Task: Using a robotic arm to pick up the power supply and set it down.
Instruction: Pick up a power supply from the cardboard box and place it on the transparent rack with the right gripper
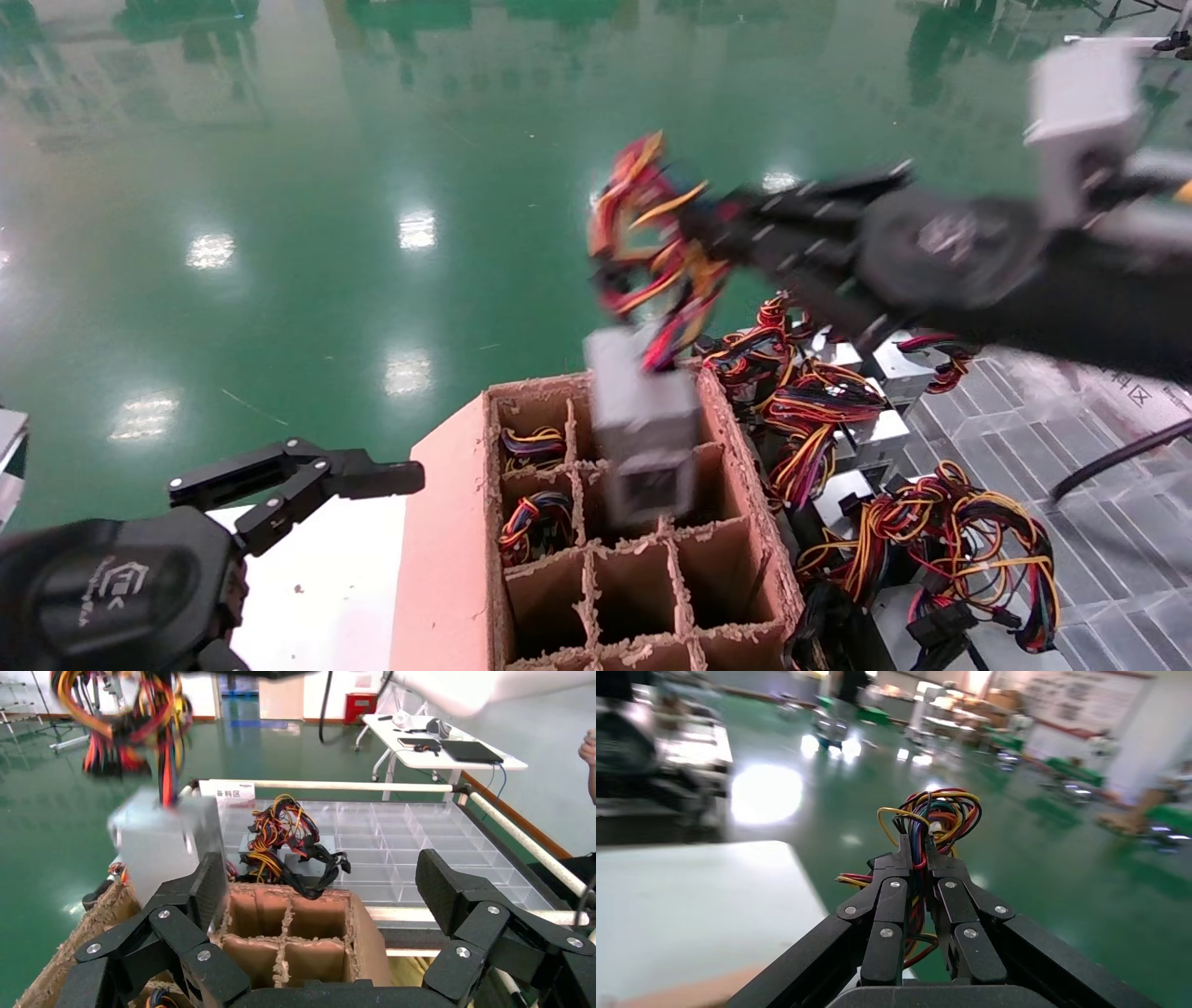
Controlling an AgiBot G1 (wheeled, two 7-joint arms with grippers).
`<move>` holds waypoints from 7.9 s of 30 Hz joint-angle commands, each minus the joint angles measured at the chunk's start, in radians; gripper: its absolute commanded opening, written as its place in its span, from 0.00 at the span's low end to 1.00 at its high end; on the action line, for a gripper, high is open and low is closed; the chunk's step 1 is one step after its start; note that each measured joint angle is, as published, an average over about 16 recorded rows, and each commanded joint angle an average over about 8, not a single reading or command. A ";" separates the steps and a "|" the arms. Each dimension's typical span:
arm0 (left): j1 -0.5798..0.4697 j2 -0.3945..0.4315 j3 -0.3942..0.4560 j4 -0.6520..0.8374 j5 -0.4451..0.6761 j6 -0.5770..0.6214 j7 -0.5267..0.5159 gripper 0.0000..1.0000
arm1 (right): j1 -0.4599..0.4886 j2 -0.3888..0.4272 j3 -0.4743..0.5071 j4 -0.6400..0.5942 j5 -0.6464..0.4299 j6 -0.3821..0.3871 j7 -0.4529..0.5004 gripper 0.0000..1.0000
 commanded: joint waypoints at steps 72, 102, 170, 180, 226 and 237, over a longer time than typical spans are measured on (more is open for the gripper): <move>0.000 0.000 0.001 0.000 0.000 0.000 0.000 1.00 | 0.363 0.020 -0.158 -0.883 -0.417 0.179 -0.459 0.00; 0.000 0.000 0.001 0.000 -0.001 0.000 0.000 1.00 | 0.188 0.080 -0.009 -0.974 -0.209 0.091 -0.414 0.00; 0.000 -0.001 0.002 0.000 -0.001 -0.001 0.001 1.00 | -0.391 0.070 0.297 -0.867 0.229 0.102 -0.544 0.00; 0.000 -0.001 0.002 0.000 -0.001 -0.001 0.001 1.00 | -0.407 0.120 0.260 -0.832 0.176 0.044 -0.574 0.00; -0.001 -0.001 0.002 0.000 -0.001 -0.001 0.001 1.00 | -0.380 0.284 0.164 -0.804 0.034 -0.031 -0.723 0.00; -0.001 -0.001 0.002 0.000 -0.001 -0.001 0.001 1.00 | -0.352 0.307 0.137 -0.798 -0.007 -0.017 -0.752 0.00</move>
